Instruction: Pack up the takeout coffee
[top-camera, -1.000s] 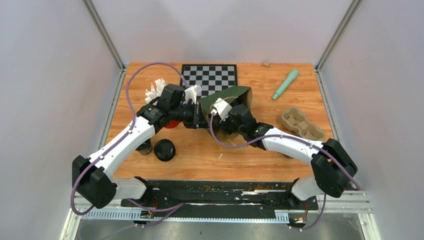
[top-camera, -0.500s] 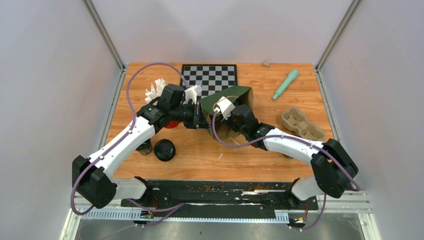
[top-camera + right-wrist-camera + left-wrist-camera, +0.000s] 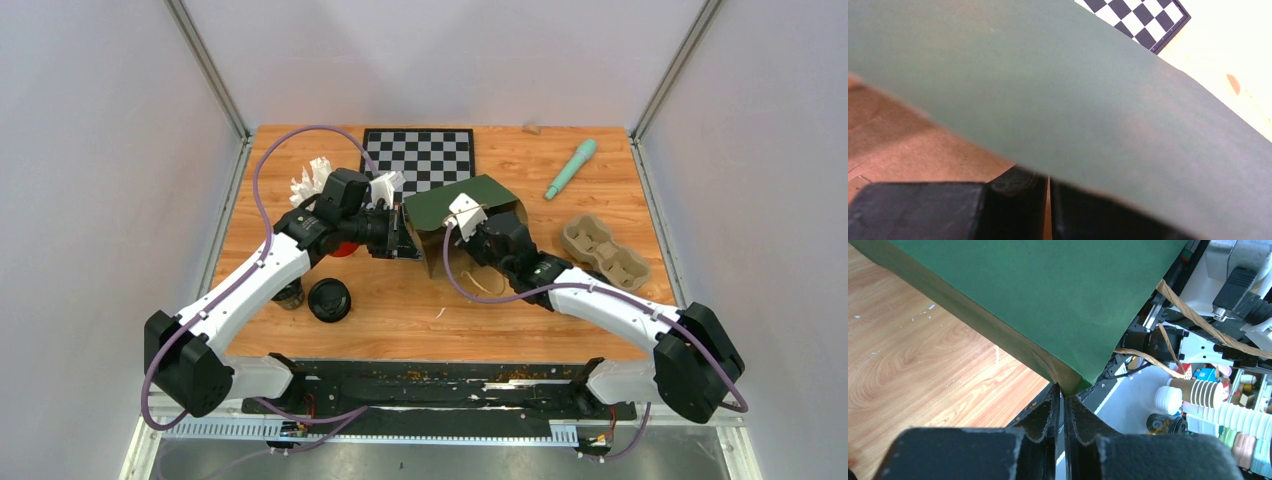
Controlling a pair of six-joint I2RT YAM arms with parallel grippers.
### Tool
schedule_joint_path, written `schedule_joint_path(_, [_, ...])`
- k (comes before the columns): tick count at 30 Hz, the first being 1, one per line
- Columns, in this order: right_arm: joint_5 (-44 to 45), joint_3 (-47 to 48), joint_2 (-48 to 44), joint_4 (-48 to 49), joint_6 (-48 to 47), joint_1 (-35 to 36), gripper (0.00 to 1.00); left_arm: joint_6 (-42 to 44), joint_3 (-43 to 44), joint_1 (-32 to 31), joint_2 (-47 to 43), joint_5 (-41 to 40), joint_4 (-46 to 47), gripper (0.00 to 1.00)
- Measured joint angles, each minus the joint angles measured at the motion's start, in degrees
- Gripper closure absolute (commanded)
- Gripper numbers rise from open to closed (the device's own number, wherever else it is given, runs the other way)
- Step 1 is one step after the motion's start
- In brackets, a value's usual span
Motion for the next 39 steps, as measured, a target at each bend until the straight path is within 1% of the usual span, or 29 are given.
schedule_joint_path(1, [-0.31,-0.31,-0.44,-0.02,0.24,-0.09,0.86,0.00,0.00,0.00,0.00,0.00,0.00,0.87])
schedule_joint_path(3, [-0.70,-0.70,-0.68,0.00,0.57,-0.24,0.84,0.00,0.00,0.00,0.00,0.00,0.00,0.87])
schedule_joint_path(5, [-0.96,-1.11,-0.68,0.00,0.72,-0.44,0.88,0.00,0.00,0.00,0.00,0.00,0.00,0.87])
schedule_joint_path(6, [-1.03,-1.16,-0.68,-0.04,0.72,-0.48,0.88,0.00,0.00,0.00,0.00,0.00,0.00,0.87])
schedule_joint_path(7, [-1.05,-1.16,-0.68,0.00,0.76,-0.59,0.85,0.00,0.00,0.00,0.00,0.00,0.00,0.87])
schedule_joint_path(10, [-1.18,-1.16,-0.70,0.02,1.05,-0.59,0.60,-0.04,0.00,0.00,0.00,0.02,0.00,0.87])
schedule_joint_path(14, [-0.72,-1.16,-0.70,0.02,2.38,-0.66,0.43,-0.11,0.00,0.00,0.00,0.04,0.02,0.87])
schedule_joint_path(18, [1.64,-1.16,-0.70,0.07,4.17,-0.68,0.39,-0.26,0.00,0.00,0.00,0.31,0.20,0.87])
schedule_joint_path(24, [5.35,-1.16,1.05,1.53,6.47,-0.68,0.36,-1.03,-0.02,0.00,0.00,0.52,0.81,0.87])
schedule_joint_path(28, [6.71,-1.11,3.08,2.95,7.23,-0.68,0.36,-1.27,-0.02,0.00,0.00,0.61,1.20,0.87])
schedule_joint_path(31, [7.26,-1.01,4.35,3.63,7.80,-0.68,0.40,-1.31,-0.02,0.00,0.00,0.66,1.38,0.87])
schedule_joint_path(33, [7.63,-1.01,4.83,4.00,8.11,-0.68,0.47,-1.46,-0.02,0.00,0.00,0.68,1.38,0.87])
schedule_joint_path(36, [8.07,-1.03,5.11,4.55,8.28,-0.68,0.63,-1.55,-0.02,0.00,0.00,0.66,1.46,0.87])
schedule_joint_path(39, [8.41,-1.03,5.16,5.09,8.13,-0.68,0.74,-1.62,-0.02,0.00,0.00,0.66,1.49,0.87])
